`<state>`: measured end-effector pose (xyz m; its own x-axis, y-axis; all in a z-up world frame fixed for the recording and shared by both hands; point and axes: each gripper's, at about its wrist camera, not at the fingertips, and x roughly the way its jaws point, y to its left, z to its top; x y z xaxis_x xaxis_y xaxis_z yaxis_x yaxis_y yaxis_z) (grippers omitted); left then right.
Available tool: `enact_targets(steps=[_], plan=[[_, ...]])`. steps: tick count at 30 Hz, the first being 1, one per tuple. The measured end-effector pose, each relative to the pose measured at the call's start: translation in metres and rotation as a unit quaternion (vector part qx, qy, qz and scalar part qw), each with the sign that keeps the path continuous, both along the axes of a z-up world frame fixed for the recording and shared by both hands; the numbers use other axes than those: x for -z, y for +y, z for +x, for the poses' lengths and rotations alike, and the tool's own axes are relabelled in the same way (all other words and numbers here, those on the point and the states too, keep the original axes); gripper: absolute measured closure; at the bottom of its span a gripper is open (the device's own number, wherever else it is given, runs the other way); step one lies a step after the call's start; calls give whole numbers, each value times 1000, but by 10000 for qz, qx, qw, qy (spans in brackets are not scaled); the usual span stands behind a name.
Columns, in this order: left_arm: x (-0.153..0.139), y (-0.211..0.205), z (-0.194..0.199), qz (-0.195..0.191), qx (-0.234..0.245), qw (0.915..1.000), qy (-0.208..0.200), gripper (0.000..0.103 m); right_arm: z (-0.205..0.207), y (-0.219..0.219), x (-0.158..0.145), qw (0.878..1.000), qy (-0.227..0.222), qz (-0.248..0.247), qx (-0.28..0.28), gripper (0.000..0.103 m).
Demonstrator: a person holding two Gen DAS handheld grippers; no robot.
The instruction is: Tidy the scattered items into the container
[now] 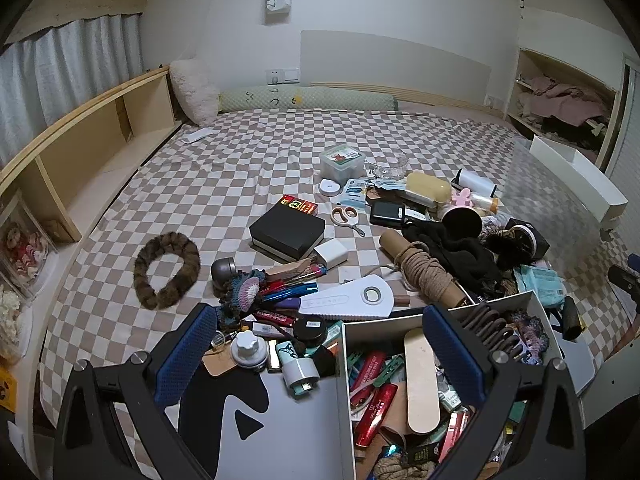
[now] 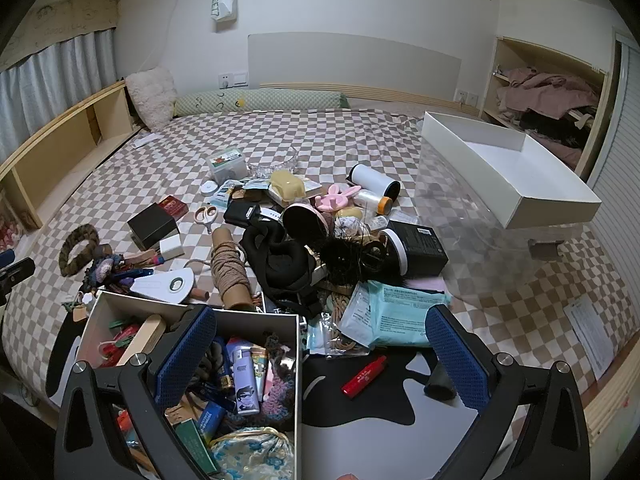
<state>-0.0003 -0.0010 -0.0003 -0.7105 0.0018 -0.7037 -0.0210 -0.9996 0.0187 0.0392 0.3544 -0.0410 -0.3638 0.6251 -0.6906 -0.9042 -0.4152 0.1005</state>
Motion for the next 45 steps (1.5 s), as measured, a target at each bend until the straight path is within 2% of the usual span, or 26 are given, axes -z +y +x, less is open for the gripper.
enact_targets(steps=[10, 45], plan=[[1, -9, 0, 148, -16, 9999, -6, 0, 3, 0, 1, 10000, 6, 7, 36, 0], [5, 1, 0, -30, 121, 9999, -78, 0, 0, 0, 6, 10000, -82, -21, 15, 0]])
